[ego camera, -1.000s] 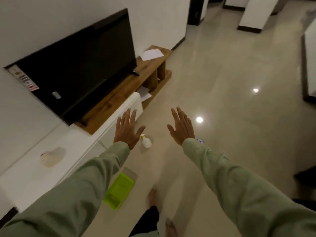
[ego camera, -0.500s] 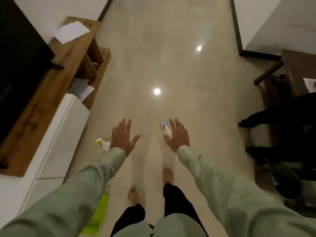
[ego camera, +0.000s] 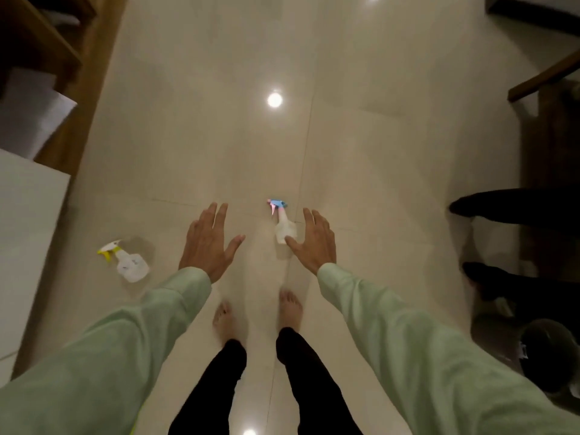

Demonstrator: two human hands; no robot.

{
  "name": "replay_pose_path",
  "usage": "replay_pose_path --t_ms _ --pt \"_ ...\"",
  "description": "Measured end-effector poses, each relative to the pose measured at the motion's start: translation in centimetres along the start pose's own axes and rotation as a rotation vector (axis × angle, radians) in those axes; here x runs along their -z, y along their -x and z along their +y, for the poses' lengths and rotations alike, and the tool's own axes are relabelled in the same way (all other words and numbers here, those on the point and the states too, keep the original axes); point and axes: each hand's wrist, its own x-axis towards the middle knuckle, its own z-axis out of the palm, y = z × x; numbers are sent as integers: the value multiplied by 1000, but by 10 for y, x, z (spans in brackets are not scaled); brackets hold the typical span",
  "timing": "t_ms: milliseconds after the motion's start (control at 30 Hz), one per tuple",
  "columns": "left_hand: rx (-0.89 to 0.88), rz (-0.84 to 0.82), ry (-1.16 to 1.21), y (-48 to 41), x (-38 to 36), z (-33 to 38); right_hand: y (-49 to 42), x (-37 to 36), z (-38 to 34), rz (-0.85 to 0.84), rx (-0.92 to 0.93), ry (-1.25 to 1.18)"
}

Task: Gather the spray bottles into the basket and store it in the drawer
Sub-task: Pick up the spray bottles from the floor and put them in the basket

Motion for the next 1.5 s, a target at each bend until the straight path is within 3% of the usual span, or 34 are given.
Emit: replay_pose_path --t_ms 333,567,767,1100,1233,1500 --pt "19 -110 70 -145 -247 -89 -217 -216 109 -97 -173 -140" --pt "68 -113 127 -161 -321 -140 -271 -291 135 -97 -295 -293" --pt "156 -31 216 -121 -303 -154 -238 -292 101 -51 -251 -380" --pt "440 216 364 67 -177 -194 -61 -244 -63 -351 61 -563" --pt "555 295 378 145 -133 -222 13 -243 -133 -409 106 -625" --pt "738 436 431 292 -120 -330 128 -338 -235 -544 170 -590"
